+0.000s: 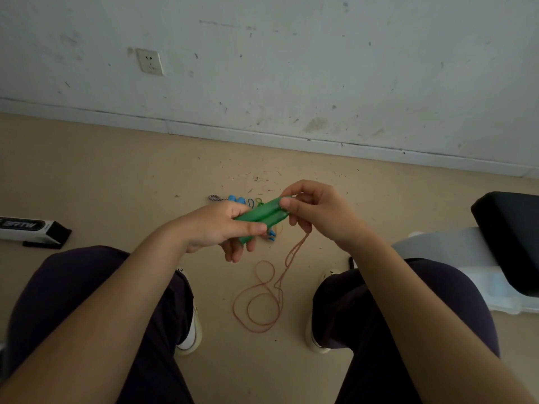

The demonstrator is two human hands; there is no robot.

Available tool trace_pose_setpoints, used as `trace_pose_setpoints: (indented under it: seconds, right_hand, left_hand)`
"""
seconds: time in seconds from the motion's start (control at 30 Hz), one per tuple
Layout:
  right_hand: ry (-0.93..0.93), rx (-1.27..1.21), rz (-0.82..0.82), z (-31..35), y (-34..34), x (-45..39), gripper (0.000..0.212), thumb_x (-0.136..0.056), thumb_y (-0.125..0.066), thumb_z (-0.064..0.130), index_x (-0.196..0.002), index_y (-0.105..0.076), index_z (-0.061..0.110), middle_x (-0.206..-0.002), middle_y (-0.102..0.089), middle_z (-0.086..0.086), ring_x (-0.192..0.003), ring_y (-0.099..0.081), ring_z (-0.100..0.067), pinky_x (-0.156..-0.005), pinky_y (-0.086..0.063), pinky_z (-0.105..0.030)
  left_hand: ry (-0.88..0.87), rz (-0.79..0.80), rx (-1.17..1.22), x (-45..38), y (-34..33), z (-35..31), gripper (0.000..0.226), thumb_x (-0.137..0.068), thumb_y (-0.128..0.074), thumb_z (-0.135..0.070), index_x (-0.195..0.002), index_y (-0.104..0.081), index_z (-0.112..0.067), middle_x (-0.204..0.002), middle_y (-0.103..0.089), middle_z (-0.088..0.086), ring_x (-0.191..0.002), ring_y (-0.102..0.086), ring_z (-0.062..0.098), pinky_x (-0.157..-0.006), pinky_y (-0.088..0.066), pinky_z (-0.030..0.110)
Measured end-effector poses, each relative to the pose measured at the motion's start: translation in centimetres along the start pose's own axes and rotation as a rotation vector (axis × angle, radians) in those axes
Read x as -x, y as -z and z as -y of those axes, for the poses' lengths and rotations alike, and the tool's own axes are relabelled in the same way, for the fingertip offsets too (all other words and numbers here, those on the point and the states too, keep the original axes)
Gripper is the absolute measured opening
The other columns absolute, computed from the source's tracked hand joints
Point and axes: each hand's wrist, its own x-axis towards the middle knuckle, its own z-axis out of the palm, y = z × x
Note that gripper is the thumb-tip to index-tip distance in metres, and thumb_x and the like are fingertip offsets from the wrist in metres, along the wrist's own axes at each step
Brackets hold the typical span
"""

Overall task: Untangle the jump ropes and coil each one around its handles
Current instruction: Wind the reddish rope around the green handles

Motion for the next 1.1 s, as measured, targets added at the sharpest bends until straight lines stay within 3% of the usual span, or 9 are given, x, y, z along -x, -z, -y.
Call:
trace_pose_setpoints:
  seconds: [0.1, 0.23, 0.33, 0.43, 0.57, 0.73, 0.87, 1.0, 1.1]
  right_hand:
    - [0.015, -0.061, -0.112, 0.1, 0.2, -0.1, 0.013, -0.096, -0.061, 0.02, -0.103, -0.062, 0.009, -0.07, -0.062, -0.008, -0.051, -0.05, -0.019, -0.05, -0.043, -0.025]
    - [-0.014, -0.1, -0.285, -0.3, 0.6, -0.5, 0.01, -0.095, -0.062, 0.015, -0.099, -0.053, 0.014, -0.08, -0.06, -0.005, -0.052, -0.052, -0.015, -0.05, -0.043, -0.027]
    - [-0.039, 0.063, -0.274, -0.5, 0.3, -0.5, 0.007, -0.091, -0.067, 0.013, -0.091, -0.06, 0.015, -0.08, -0.062, 0.001, -0.054, -0.053, -0.012, -0.054, -0.046, -0.026]
    - [-0.064, 0.175, -0.112, -0.2, -0.6, -0.1, 0.005, -0.086, -0.073, 0.011, -0.084, -0.068, 0.014, -0.067, -0.065, 0.008, -0.053, -0.054, -0.007, -0.057, -0.049, -0.024]
    - [-0.051, 0.126, 0.029, 0.2, -1.4, 0.0, 0.011, -0.081, -0.077, 0.005, -0.08, -0.071, 0.014, -0.079, -0.072, -0.003, -0.056, -0.058, 0.001, -0.057, -0.047, -0.018]
    - [-0.009, 0.232, 0.092, 0.8, -1.5, 0.0, 0.006, -0.082, -0.076, 0.011, -0.084, -0.074, 0.016, -0.073, -0.068, 0.01, -0.066, -0.06, 0.003, -0.064, -0.049, -0.015]
    - [0.052, 0.259, 0.041, 0.8, -1.3, 0.1, 0.008, -0.087, -0.07, 0.009, -0.088, -0.071, 0.017, -0.078, -0.067, 0.009, -0.067, -0.058, 0.003, -0.065, -0.049, -0.016]
    - [0.002, 0.195, -0.259, 0.4, 0.2, -0.2, 0.012, -0.092, -0.065, 0.022, -0.104, -0.061, 0.02, -0.084, -0.064, -0.002, -0.068, -0.062, -0.014, -0.064, -0.056, -0.036]
    - [-0.117, 0.219, -0.441, -0.4, 1.0, -0.4, 0.033, -0.088, -0.066, 0.036, -0.112, -0.051, 0.019, -0.105, -0.058, -0.003, -0.092, -0.063, -0.019, -0.077, -0.057, -0.036]
  left_hand:
    - [-0.071, -0.097, 0.096, 0.0, 0.1, 0.0, 0.031, -0.092, -0.062, -0.028, -0.105, -0.061, 0.0, -0.071, -0.062, 0.005, -0.047, -0.052, 0.017, -0.044, -0.044, 0.026]
    - [-0.195, -0.377, 0.343, -0.4, 0.7, -0.1, 0.025, -0.097, -0.058, -0.027, -0.103, -0.064, -0.004, -0.071, -0.061, 0.002, -0.043, -0.044, 0.011, -0.04, -0.037, 0.023]
    - [-0.168, -0.509, 0.224, -0.7, 1.1, 0.4, 0.023, -0.099, -0.058, -0.032, -0.106, -0.066, -0.011, -0.073, -0.063, 0.001, -0.045, -0.045, 0.01, -0.042, -0.037, 0.024]
    - [-0.098, -0.447, 0.026, -1.0, 0.7, 0.8, 0.019, -0.097, -0.062, -0.032, -0.106, -0.063, -0.016, -0.073, -0.064, 0.003, -0.044, -0.044, 0.011, -0.04, -0.034, 0.024]
    - [0.042, -0.166, -0.311, -0.9, 0.1, 0.8, 0.022, -0.089, -0.071, -0.036, -0.099, -0.062, -0.019, -0.068, -0.065, 0.0, -0.048, -0.046, 0.013, -0.043, -0.036, 0.022]
    - [0.107, 0.078, -0.312, -0.6, -1.3, 0.4, 0.024, -0.087, -0.071, -0.046, -0.097, -0.064, -0.025, -0.065, -0.058, -0.001, -0.047, -0.042, 0.01, -0.046, -0.034, 0.022]
    - [0.097, 0.005, -0.217, -0.6, -0.9, 0.4, 0.035, -0.093, -0.057, -0.055, -0.104, -0.067, -0.024, -0.064, -0.054, -0.001, -0.044, -0.037, 0.008, -0.043, -0.03, 0.02]
    - [0.028, -0.17, -0.101, -0.6, 0.3, 0.7, 0.028, -0.098, -0.055, -0.047, -0.107, -0.066, -0.023, -0.068, -0.056, 0.002, -0.045, -0.036, 0.009, -0.043, -0.029, 0.02]
    - [-0.033, -0.292, 0.01, -0.7, 1.0, 0.8, 0.025, -0.099, -0.056, -0.038, -0.11, -0.065, -0.018, -0.07, -0.058, 0.004, -0.045, -0.036, 0.01, -0.042, -0.027, 0.02]
